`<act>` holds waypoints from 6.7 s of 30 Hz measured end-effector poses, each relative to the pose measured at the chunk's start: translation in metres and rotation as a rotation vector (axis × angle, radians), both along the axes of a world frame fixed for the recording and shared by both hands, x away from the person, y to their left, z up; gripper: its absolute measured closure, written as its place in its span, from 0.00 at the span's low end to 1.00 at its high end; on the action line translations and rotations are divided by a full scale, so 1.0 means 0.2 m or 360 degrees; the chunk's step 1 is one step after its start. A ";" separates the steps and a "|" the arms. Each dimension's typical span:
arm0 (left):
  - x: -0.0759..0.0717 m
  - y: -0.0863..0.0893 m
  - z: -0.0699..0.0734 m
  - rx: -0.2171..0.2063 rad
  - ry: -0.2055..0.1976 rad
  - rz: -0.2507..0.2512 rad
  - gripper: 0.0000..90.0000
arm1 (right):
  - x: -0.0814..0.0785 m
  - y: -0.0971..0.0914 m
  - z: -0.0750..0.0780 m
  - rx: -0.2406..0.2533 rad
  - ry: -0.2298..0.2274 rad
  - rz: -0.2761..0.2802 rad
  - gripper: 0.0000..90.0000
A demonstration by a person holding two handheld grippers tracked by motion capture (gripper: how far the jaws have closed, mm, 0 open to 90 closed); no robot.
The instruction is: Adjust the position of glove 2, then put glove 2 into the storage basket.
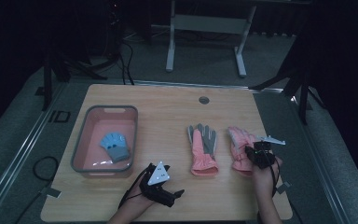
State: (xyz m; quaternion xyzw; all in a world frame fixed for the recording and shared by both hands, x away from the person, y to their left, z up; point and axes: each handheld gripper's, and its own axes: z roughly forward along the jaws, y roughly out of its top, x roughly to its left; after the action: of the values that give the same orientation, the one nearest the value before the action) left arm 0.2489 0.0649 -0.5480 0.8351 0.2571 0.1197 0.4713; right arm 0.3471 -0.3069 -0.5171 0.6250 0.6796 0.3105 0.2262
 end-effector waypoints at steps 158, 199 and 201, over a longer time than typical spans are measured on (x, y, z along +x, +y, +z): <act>0.38 -0.36 0.50 0.0021 -0.0173 0.0079 0.53 | 0.01 0.20 0.30 0.0064 -0.0238 0.0789 0.64; 0.68 -0.38 0.14 -0.0104 0.0697 0.0317 0.77 | 0.16 0.38 -0.03 0.0410 0.0195 0.0725 0.86; 0.67 -0.37 0.17 -0.0091 0.0668 0.0314 0.77 | 0.16 0.39 0.01 0.0394 0.0169 0.0722 0.86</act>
State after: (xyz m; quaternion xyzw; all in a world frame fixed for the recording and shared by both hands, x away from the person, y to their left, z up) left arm 0.3829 -0.0093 -0.5137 0.7989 0.4331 -0.0184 0.4170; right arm 0.3783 -0.2289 -0.5156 0.4949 0.7702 0.4007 0.0365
